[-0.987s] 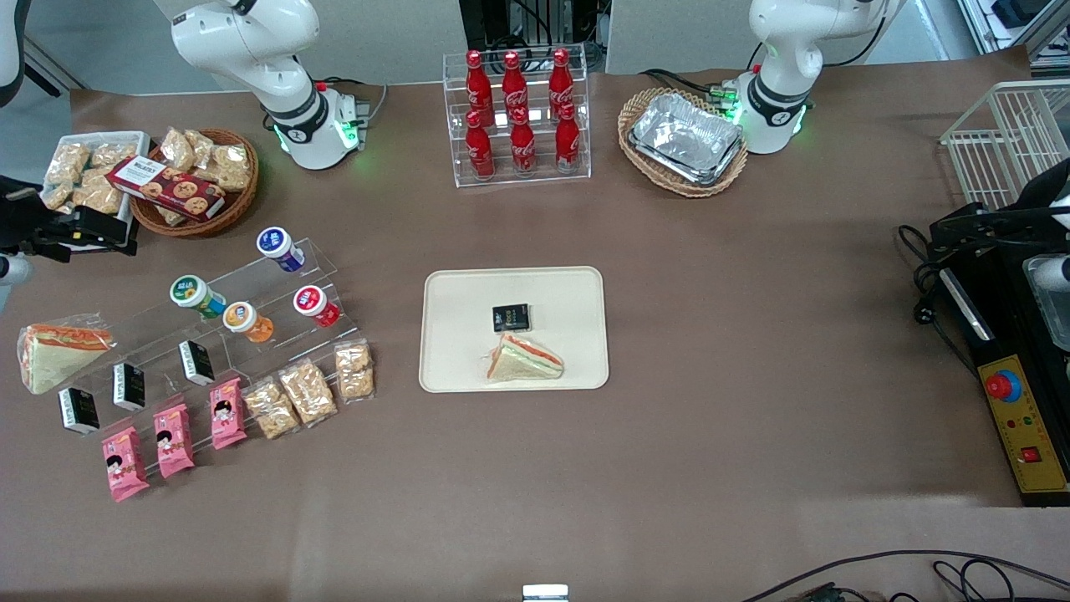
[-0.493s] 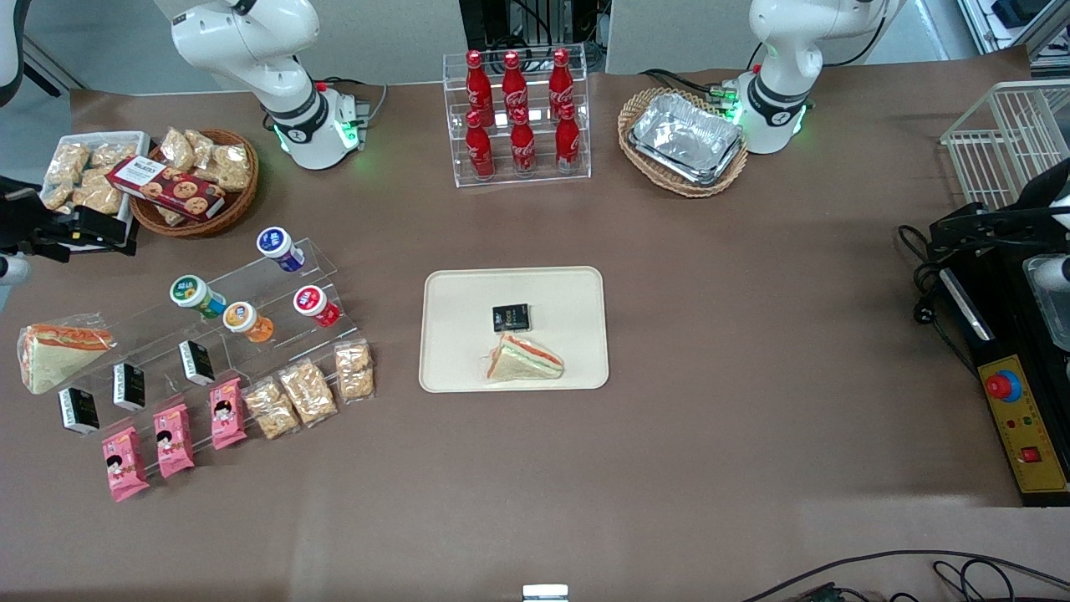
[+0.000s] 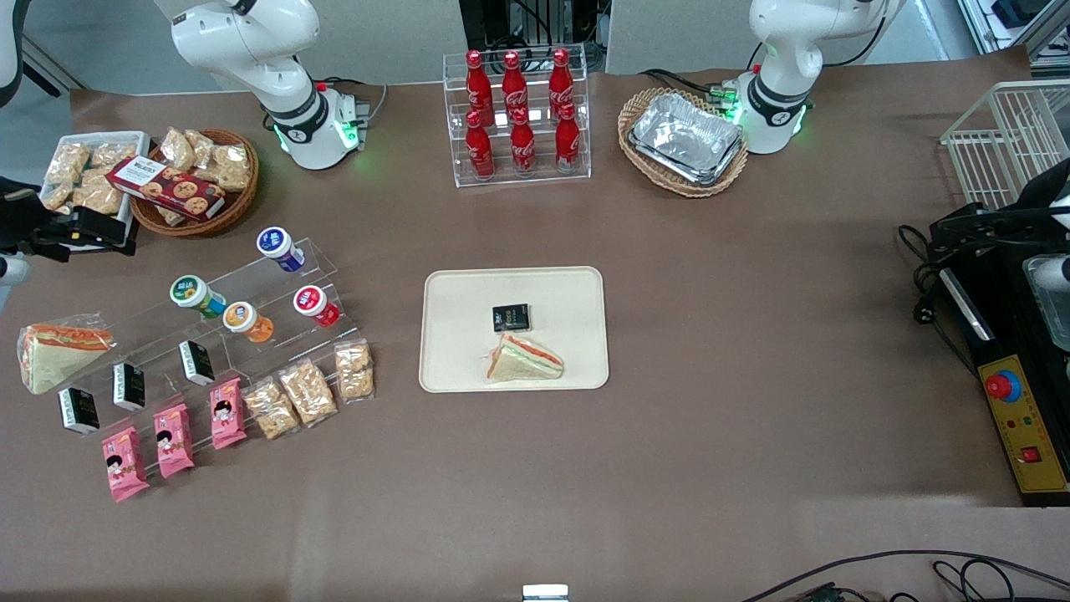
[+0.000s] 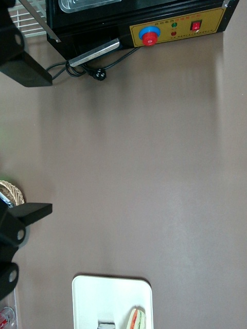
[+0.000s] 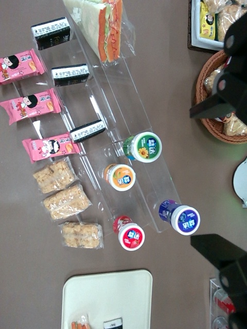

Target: Place green gum on tray

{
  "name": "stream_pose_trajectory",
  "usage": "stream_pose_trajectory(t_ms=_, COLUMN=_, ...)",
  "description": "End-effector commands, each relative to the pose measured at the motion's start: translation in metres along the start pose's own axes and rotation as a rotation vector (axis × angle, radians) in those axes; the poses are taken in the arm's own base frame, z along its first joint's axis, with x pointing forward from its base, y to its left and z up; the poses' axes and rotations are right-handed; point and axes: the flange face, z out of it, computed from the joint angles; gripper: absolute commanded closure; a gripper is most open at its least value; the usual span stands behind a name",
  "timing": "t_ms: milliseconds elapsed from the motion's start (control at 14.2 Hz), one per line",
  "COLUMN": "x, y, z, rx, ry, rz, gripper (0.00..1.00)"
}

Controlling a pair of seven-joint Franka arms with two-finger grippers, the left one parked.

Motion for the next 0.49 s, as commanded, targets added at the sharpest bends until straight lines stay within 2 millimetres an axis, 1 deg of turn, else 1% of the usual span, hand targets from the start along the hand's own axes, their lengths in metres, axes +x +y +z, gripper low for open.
stream_pose_trajectory(t_ms=0, x=-0.0026, y=0.0130, z=0.0041, rx=-0.004, ry=-0.007, rz=0.000, gripper=0.00)
stream_pose_trajectory(t_ms=423, x=-0.0015, y=0.0148, z=0.0046, rx=-0.005, ry=-0.001, rz=-0.013, gripper=0.00)
